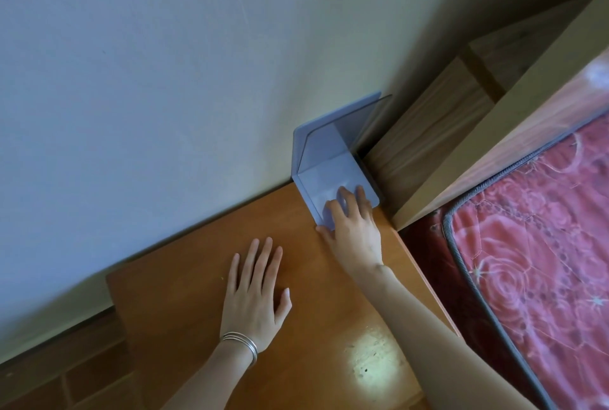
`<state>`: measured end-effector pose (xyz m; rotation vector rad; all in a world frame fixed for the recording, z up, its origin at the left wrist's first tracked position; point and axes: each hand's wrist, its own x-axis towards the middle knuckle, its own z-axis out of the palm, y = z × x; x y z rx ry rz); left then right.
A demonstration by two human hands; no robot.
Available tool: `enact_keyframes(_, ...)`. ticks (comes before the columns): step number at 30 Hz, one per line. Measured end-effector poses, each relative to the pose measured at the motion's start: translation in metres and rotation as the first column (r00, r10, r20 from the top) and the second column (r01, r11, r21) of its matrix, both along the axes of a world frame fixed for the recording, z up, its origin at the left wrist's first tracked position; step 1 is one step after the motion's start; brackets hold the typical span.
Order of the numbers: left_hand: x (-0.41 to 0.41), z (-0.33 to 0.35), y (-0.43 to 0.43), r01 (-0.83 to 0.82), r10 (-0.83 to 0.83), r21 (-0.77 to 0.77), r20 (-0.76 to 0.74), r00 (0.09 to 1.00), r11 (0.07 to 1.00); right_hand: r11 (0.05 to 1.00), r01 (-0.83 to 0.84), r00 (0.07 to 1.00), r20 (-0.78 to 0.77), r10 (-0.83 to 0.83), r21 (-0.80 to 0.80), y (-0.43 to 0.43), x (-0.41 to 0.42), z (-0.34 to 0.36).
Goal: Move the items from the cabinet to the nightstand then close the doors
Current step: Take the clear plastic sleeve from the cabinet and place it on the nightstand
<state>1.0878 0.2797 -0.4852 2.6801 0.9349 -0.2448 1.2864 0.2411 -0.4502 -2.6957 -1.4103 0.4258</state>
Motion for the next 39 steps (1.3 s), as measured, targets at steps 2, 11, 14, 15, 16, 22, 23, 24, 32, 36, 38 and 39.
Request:
enact_keyframes(2, 0.0, -0.001, 0.001, -0.001, 0.001, 0.005, -0.001, 1.0, 1.0, 0.992, 0.075, 0.997, 0.008, -0.076, 0.1, 0.002, -0.003, -0.004)
enact_keyframes(11, 0.001, 0.001, 0.001, -0.014, 0.014, -0.006, -0.01, 1.0, 1.0, 0.98, 0.079, 0.997, -0.006, -0.079, 0.183, -0.002, -0.012, -0.012)
enact_keyframes(14, 0.0, 0.001, 0.001, -0.012, 0.012, -0.008, -0.009, 1.0, 1.0, 0.981, 0.081, 0.997, -0.021, -0.078, 0.176, -0.001, -0.012, -0.011)
enact_keyframes(15, 0.0, 0.001, 0.001, -0.013, 0.013, -0.007, -0.009, 1.0, 1.0, 0.982, 0.084, 0.996, -0.025, -0.081, 0.167, 0.0, -0.012, -0.011)
enact_keyframes(16, 0.0, 0.001, 0.001, -0.013, 0.013, -0.006, -0.008, 1.0, 1.0, 0.983, 0.087, 0.996, -0.026, -0.084, 0.159, 0.001, -0.012, -0.01)
enact_keyframes(22, 0.0, 0.001, -0.001, -0.001, 0.001, 0.023, 0.0, 1.0, 1.0, 0.981, 0.11, 0.993, -0.058, -0.102, 0.157, 0.006, -0.01, -0.007)
enact_keyframes(23, 0.0, 0.0, -0.001, 0.001, -0.001, 0.028, 0.0, 1.0, 1.0, 0.981, 0.108, 0.993, -0.063, -0.099, 0.159, 0.006, -0.011, -0.008)
enact_keyframes(24, 0.0, 0.0, -0.001, 0.002, -0.002, 0.034, 0.005, 1.0, 0.999, 0.981, 0.107, 0.993, -0.067, -0.097, 0.161, 0.006, -0.011, -0.01)
enact_keyframes(32, 0.0, 0.003, -0.001, -0.01, 0.01, 0.027, 0.007, 1.0, 1.0, 0.997, 0.03, 0.997, -0.068, -0.025, 0.065, -0.006, -0.001, -0.007)
enact_keyframes(36, 0.0, 0.007, 0.003, 0.014, -0.014, 0.004, 0.022, 1.0, 1.0, 0.997, -0.048, 0.998, -0.036, 0.051, 0.065, -0.008, 0.001, 0.012)
enact_keyframes(38, 0.0, 0.015, 0.01, 0.054, -0.055, -0.024, -0.015, 0.998, 0.998, 0.99, -0.102, 0.995, 0.022, 0.1, 0.101, -0.013, -0.009, 0.029)
enact_keyframes(39, 0.001, 0.024, 0.014, 0.091, -0.094, -0.043, -0.074, 0.993, 0.995, 0.987, -0.114, 0.993, 0.041, 0.11, 0.115, -0.018, -0.015, 0.042)
